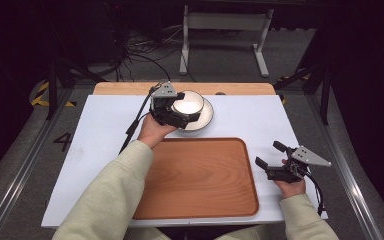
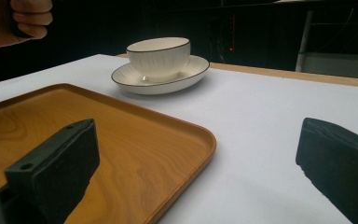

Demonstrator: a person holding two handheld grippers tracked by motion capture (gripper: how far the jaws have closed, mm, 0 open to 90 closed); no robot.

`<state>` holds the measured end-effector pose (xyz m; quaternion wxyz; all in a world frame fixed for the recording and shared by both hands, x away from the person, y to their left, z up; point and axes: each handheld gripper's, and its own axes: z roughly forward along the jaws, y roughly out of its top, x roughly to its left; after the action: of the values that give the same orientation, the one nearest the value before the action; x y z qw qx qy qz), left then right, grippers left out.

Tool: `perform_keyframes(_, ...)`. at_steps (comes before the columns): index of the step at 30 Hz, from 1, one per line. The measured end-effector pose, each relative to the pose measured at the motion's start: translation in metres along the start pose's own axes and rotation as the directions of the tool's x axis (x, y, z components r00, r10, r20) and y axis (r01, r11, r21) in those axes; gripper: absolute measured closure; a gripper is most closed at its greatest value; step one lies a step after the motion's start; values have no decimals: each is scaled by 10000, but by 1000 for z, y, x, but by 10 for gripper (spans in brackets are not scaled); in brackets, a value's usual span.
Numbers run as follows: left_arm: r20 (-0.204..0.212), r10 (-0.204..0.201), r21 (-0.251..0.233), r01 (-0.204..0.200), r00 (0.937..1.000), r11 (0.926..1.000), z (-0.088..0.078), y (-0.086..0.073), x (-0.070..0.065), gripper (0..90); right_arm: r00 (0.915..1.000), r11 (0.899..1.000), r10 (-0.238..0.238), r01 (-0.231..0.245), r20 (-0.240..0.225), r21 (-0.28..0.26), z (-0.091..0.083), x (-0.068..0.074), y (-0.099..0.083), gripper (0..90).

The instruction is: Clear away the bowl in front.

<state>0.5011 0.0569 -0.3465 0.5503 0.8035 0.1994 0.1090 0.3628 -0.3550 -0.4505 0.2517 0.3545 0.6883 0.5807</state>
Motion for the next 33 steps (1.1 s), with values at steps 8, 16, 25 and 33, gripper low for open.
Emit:
perform_keyframes(8, -118, 1384, 2300, -1320, 9903, 9642, 16, 13, 0, 22, 10000, 10000, -47, 47, 29, -6, 0, 0, 0, 1)
perform_keyframes(16, -259, 2169, 3255, -1969, 9759, 9248, 17, 23, 8, 42, 10000, 10000, -67, 66, 32, 27, 0, 1, 0, 1)
perform_keyframes(25, -114, 2767, 3874, -2509, 9609, 8871, 20, 31, 19, 96, 10000, 9999, -78, 77, 56, 113, 1, 1, 0, 1)
perform_keyframes(33, 206, 2329, 4494, -2171, 9723, 8665, 33, 29, 36, 78, 10000, 9999, -69, 68, 67, 115, 1, 2, 0, 1)
